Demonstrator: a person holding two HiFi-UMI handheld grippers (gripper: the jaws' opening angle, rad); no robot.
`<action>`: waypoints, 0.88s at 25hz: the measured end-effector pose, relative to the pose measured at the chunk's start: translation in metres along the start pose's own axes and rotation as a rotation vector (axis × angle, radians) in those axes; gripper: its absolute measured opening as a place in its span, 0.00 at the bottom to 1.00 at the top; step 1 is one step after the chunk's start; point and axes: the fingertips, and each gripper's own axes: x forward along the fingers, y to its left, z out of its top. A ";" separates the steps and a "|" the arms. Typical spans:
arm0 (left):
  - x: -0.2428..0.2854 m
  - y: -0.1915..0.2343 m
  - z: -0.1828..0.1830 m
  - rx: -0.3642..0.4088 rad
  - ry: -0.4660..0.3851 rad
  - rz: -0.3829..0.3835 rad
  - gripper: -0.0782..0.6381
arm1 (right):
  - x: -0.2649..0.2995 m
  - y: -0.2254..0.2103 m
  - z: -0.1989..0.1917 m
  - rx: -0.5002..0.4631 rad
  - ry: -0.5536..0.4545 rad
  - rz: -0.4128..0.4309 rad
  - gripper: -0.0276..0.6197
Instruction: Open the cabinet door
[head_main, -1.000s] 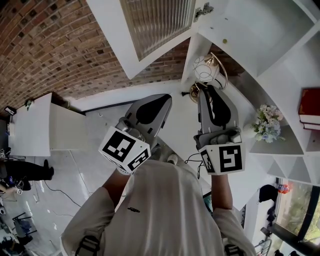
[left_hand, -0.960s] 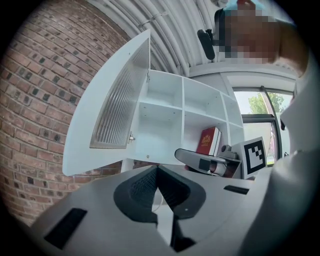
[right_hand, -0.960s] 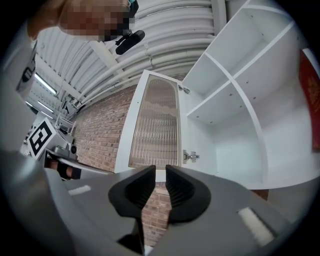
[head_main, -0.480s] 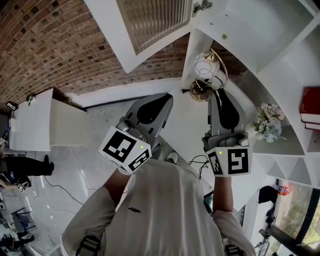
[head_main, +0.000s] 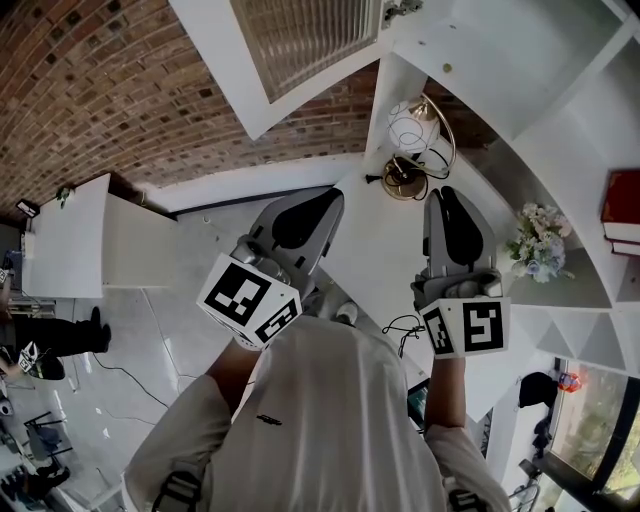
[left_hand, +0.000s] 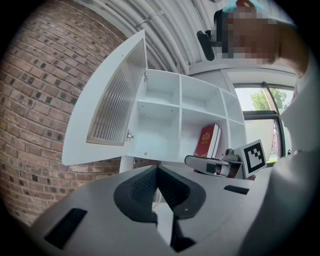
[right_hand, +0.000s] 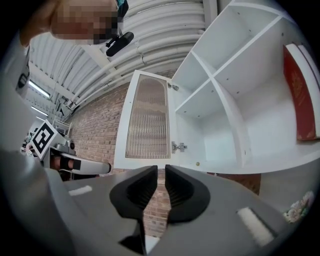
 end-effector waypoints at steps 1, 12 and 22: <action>0.000 -0.001 0.000 0.000 0.001 0.000 0.12 | -0.003 -0.002 0.000 -0.003 0.002 -0.003 0.11; 0.003 -0.009 -0.006 -0.001 0.011 0.000 0.12 | -0.025 -0.033 -0.013 0.045 0.015 -0.075 0.11; 0.010 -0.017 -0.015 0.005 0.039 -0.015 0.12 | -0.032 -0.039 -0.020 0.038 0.024 -0.096 0.11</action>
